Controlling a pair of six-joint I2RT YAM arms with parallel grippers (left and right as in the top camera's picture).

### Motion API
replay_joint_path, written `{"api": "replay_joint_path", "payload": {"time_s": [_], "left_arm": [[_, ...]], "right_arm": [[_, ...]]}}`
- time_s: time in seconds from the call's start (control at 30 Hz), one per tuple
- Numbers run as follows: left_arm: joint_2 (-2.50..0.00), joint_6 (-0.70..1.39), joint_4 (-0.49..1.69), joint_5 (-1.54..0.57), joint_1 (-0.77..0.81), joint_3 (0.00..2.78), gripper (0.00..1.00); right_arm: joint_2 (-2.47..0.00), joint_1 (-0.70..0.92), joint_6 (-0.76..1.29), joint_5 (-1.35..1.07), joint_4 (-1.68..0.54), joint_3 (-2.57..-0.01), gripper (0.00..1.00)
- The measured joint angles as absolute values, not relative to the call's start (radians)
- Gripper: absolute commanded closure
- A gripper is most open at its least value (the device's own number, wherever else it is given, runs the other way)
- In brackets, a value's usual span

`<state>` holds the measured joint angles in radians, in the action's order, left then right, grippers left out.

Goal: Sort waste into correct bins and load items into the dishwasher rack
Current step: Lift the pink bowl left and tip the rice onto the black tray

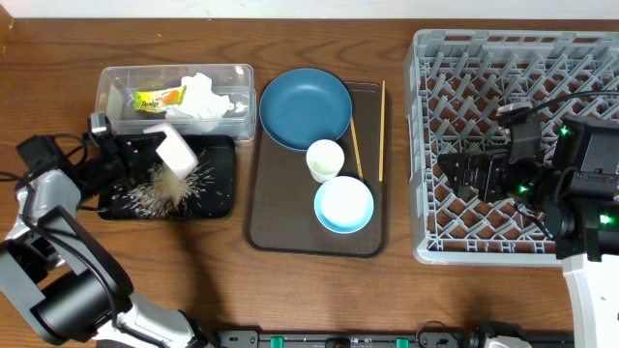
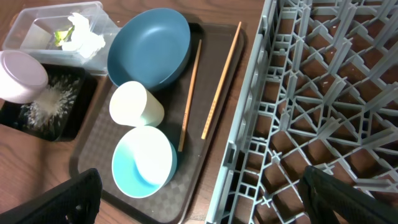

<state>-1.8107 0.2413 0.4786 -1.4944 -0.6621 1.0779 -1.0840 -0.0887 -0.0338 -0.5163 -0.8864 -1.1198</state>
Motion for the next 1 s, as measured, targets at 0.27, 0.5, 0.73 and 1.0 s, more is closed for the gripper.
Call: {"api": "replay_joint_path", "payload": {"time_s": [0.27, 0.5, 0.73, 1.0], "left_arm": [[-1.814, 0.313, 0.475, -1.533, -0.668, 1.078, 0.94], [-1.814, 0.416, 0.477, -1.543, -0.668, 1.078, 0.94], [-1.814, 0.543, 0.443, -1.544, -0.668, 1.078, 0.94], [-1.812, 0.578, 0.577, -1.546, -0.665, 1.085, 0.94]], "right_arm": [[-1.084, -0.089, -0.034, -0.516, -0.889, -1.120, 0.01], [-1.084, -0.089, -0.034, -0.516, -0.894, -1.120, 0.01], [-1.084, -0.089, -0.034, -0.516, -0.901, -1.120, 0.01], [-1.084, -0.089, -0.034, -0.516, -0.900, -1.120, 0.01]]}}
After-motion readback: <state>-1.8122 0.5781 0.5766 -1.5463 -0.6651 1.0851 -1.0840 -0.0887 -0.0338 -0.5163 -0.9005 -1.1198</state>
